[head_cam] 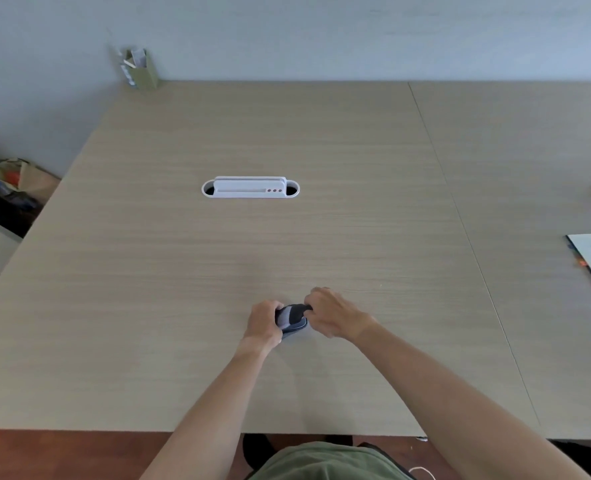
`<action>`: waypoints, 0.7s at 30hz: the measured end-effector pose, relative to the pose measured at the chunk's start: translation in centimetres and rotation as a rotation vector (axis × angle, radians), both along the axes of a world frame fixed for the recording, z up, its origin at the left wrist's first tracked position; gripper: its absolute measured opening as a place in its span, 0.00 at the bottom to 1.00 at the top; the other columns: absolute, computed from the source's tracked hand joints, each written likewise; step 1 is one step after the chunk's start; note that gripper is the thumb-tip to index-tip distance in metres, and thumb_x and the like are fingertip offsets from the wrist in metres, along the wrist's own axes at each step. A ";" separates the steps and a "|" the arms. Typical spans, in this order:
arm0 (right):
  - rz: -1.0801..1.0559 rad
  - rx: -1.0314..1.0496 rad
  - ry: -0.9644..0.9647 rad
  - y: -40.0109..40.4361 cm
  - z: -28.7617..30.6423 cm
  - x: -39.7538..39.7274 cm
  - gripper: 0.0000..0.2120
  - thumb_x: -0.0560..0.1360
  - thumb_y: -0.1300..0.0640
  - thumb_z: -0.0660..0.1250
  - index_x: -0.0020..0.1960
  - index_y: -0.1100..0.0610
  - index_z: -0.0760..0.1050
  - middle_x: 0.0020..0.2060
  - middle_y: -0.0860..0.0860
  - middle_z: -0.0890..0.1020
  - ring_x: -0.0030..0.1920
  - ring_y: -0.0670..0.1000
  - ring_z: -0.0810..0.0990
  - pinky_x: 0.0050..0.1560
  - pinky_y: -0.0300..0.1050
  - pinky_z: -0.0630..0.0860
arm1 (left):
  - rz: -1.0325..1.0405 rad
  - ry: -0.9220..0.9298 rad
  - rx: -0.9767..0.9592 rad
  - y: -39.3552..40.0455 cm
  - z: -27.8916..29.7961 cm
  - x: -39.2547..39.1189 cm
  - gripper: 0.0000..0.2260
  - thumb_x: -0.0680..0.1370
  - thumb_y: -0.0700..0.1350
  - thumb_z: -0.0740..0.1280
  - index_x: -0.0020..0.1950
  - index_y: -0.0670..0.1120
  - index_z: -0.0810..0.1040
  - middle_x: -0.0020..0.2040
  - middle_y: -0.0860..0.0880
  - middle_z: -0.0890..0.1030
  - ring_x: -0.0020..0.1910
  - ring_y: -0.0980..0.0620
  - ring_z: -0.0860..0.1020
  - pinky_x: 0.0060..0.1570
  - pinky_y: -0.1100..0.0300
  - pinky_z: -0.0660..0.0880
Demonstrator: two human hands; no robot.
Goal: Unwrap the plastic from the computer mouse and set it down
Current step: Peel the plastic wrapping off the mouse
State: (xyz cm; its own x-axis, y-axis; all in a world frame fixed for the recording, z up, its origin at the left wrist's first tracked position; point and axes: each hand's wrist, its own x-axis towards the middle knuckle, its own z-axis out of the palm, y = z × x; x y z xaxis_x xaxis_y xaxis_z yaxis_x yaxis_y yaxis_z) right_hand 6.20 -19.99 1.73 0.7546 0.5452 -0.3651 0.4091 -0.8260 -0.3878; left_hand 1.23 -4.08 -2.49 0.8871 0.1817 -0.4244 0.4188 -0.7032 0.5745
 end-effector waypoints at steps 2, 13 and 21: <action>0.031 -0.035 -0.010 0.2 -0.3 -0.6 0.07 0.73 0.63 0.58 0.43 0.64 0.74 0.50 0.61 0.77 0.52 0.61 0.74 0.47 0.49 0.68 | 0.006 0.018 -0.012 0.1 0.0 0.1 0.17 0.61 0.27 0.69 0.45 0.43 0.82 0.40 0.50 0.76 0.39 0.52 0.72 0.35 0.58 0.73; 0.075 -0.037 -0.115 0.1 0.2 0.0 0.08 0.74 0.64 0.57 0.44 0.63 0.74 0.50 0.59 0.77 0.53 0.58 0.74 0.53 0.50 0.71 | 0.038 0.009 -0.033 0.3 -0.1 -0.2 0.19 0.60 0.28 0.69 0.48 0.42 0.82 0.44 0.46 0.82 0.40 0.49 0.77 0.37 0.56 0.77; 0.030 -0.145 -0.158 -1.6 -0.3 1.0 0.09 0.73 0.64 0.57 0.48 0.63 0.75 0.51 0.58 0.77 0.54 0.59 0.74 0.55 0.50 0.71 | -0.033 0.038 0.004 0.5 0.4 -0.3 0.16 0.61 0.28 0.67 0.46 0.42 0.81 0.39 0.47 0.78 0.38 0.50 0.73 0.33 0.59 0.70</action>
State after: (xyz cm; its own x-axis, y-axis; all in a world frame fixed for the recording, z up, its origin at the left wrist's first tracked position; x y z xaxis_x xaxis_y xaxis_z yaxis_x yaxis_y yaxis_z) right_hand 7.24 -21.59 1.42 0.7929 0.5186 -0.3198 0.4805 -0.8550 -0.1952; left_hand 0.97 -3.59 -2.06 0.8757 0.1542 -0.4575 0.4170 -0.7191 0.5559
